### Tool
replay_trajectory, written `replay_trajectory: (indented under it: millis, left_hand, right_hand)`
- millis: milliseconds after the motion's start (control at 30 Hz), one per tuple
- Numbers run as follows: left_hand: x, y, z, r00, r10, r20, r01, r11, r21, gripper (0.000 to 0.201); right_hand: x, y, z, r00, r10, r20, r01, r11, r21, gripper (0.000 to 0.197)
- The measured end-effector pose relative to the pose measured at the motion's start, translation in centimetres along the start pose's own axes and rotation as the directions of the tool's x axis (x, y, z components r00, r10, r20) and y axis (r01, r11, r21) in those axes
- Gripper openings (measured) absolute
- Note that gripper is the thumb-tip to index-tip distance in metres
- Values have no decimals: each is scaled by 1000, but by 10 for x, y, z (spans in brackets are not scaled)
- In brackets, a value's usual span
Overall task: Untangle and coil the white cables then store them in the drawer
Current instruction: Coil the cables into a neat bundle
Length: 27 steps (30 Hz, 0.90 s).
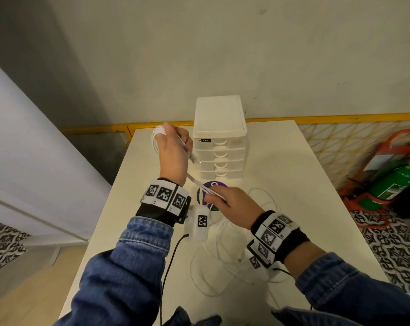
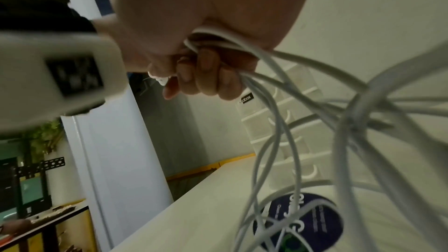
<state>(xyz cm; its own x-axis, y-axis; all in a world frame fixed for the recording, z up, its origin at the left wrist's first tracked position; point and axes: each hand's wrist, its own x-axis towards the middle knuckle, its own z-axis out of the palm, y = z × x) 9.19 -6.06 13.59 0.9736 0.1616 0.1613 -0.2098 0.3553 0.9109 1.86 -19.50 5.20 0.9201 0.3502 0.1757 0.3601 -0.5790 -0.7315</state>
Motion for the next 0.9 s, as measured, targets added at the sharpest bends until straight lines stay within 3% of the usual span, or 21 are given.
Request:
replay_trajectory:
  millis: [33,100,233,267,400,467,567,633,700,800,900]
  left_hand:
    - [-2,-6,-2,999,19,29,-24,982,185,37]
    - [-6,-18,-9,988,-10,153,-69,860,506,33]
    - [-11,-34,-15,867,-325,377,-167,522,836,37]
    - [-13,-36,-14,836,-393,384,-158,497,853,37]
    - [-24,-38,-15,671,-575,467,67,675,735,48]
    - [-27,-41,-17,624,-596,506,135,719,681,56]
    - [-32,-43,-14,579,-651,491,191,694,694,64]
    - [-39,-41,-12,528,-699,482,209,657,725,66]
    - [-45,-38,-10,483,-725,491,233,646,727,59]
    - [-51,-33,-6,511,-678,529,233,701,674,44]
    - [-48,-23,-6,531,-638,558,274,752,599,47]
  right_hand:
    - [1,0,-4,1000,-18,-4,18,1000,-24,21]
    - [3,1,-11,998,-61,-30,59,996,-72,26]
    - [7,2,-27,988,-106,-117,97,992,-74,25]
    - [8,2,-31,983,-117,-144,109,992,-63,25]
    - [8,8,-42,972,-98,-212,114,991,64,13]
    - [6,7,-43,969,-88,-231,122,982,141,13]
    - [6,8,-44,974,-3,-225,54,974,221,16]
    - [6,14,-49,977,71,-201,-23,973,230,29]
    - [5,23,-53,983,69,-172,-36,981,191,23]
    - [3,25,-55,986,31,-167,2,981,192,5]
    - [1,28,-53,982,22,-190,6,989,149,14]
